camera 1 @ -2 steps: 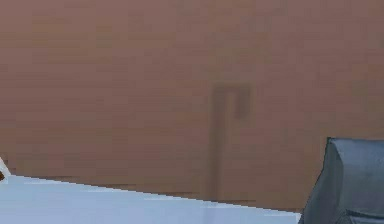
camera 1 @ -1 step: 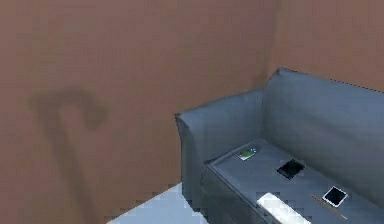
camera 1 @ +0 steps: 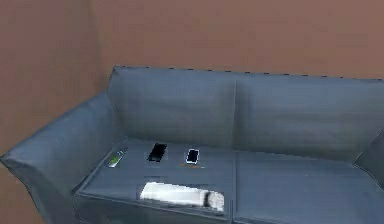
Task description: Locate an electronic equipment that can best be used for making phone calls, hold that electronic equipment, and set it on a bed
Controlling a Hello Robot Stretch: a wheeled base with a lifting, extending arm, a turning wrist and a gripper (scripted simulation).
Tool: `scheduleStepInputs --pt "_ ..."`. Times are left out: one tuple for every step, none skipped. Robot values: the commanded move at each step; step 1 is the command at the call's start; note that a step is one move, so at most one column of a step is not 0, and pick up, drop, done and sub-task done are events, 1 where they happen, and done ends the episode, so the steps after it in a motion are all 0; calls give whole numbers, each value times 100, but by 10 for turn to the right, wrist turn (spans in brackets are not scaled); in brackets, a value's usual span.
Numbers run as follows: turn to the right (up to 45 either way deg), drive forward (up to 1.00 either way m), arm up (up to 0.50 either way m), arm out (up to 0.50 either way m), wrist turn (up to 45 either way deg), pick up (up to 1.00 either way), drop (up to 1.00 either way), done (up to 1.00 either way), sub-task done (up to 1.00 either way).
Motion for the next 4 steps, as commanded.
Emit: scheduleStepInputs --pt "390 0 0 0 0 0 0 0 0" --pt "0 40 0 0 0 0 0 0 0" --pt "-450 0 0 0 0 0 0 0 0" --pt "-450 0 0 0 0 0 0 0 0"
